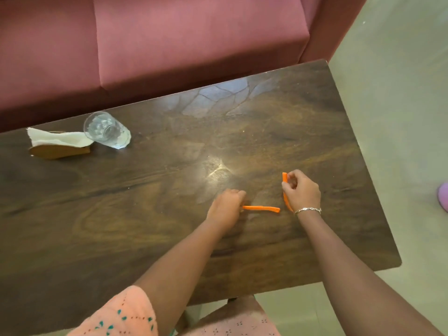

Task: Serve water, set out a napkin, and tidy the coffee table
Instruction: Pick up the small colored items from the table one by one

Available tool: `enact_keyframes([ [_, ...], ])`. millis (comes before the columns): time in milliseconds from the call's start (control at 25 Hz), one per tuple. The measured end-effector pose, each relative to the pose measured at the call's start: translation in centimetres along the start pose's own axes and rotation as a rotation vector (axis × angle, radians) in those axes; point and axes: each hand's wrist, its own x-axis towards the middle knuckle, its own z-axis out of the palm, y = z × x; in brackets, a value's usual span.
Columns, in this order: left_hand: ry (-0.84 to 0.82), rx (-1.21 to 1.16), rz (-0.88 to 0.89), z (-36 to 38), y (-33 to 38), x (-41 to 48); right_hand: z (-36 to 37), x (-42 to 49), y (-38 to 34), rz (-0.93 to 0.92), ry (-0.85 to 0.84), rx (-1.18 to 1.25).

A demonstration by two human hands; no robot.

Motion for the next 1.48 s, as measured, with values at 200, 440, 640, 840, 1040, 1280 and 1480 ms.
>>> enact_keyframes([
  [200,0.232,-0.322,-0.188,-3.0,-4.4,-6.5,0.9,-5.6,-4.7,-0.319,0.121,0.107],
  [440,0.563,-0.528,-0.344,-7.1,-13.0,-15.4,5.7,-14.4,-14.1,-0.546,0.075,0.150],
  [640,0.790,-0.612,-0.373,-10.2,-22.9,-26.7,12.2,-24.6,-22.1,-0.676,0.047,0.221],
  [840,0.907,-0.656,-0.493,-12.8,-31.9,-39.3,19.3,-34.1,-28.6,-0.748,-0.033,0.242],
  [1040,1.032,-0.632,-0.620,-14.4,-38.4,-50.3,25.4,-42.5,-36.1,-0.900,-0.101,0.256],
  [1280,1.147,-0.658,-0.780,-13.8,-46.2,-58.6,33.4,-49.4,-43.9,-1.067,-0.206,0.254],
  [1480,1.174,-0.692,-0.839,-14.0,-54.2,-60.8,39.8,-52.1,-48.5,-1.095,-0.223,0.211],
])
